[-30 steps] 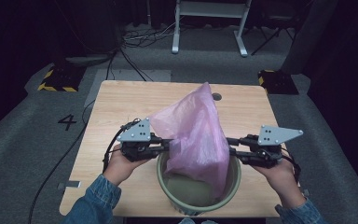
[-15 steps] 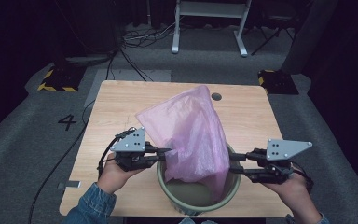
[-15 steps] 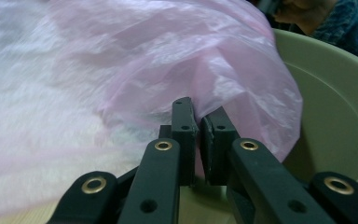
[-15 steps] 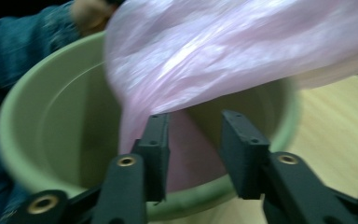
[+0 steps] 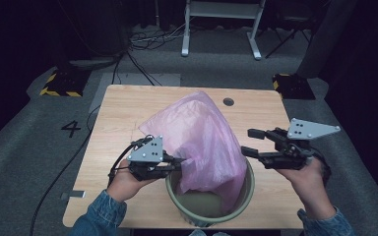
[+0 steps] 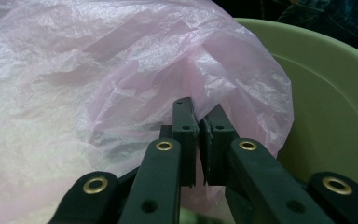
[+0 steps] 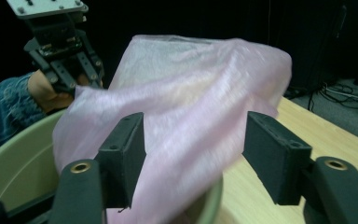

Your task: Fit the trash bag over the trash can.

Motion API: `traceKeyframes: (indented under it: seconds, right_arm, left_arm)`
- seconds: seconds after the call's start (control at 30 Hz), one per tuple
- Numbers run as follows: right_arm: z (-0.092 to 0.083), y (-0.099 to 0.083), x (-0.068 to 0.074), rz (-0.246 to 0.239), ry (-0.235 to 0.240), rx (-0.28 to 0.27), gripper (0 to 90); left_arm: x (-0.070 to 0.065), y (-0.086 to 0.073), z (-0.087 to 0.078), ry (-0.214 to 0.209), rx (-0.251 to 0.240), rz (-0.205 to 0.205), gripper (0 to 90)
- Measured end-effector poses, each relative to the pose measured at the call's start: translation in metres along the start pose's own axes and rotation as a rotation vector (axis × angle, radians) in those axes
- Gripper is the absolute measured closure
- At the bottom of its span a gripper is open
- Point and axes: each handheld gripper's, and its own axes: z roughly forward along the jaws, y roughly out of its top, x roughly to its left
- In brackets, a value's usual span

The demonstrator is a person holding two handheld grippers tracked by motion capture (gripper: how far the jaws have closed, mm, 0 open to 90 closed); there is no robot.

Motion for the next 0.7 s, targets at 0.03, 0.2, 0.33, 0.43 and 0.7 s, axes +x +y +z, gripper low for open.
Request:
traceKeyframes:
  seconds: [0.03,0.2,0.33,0.43,0.7]
  right_arm:
    - [0.006,0.001,0.001,0.002,0.001,0.006,37.6]
    - [0.032,-0.003,0.004,0.026,0.039,0.103,60.6]
    - [0.046,-0.01,0.019,-0.002,0.152,0.247,80.4]
    - [0.05,-0.015,0.033,-0.034,0.195,0.303,81.2]
    - [0.028,-0.023,0.051,-0.065,0.181,0.281,68.9]
  left_arm:
    - [0.0,0.0,0.001,-0.003,-0.002,0.0,85.6]
    - [0.001,0.0,-0.001,-0.014,0.001,-0.007,85.1]
    - [-0.001,-0.002,-0.007,-0.036,0.002,-0.015,80.5]
    - [-0.005,-0.002,-0.011,-0.037,0.011,-0.005,80.6]
    - [-0.007,-0.006,-0.028,0.001,-0.017,-0.032,65.1]
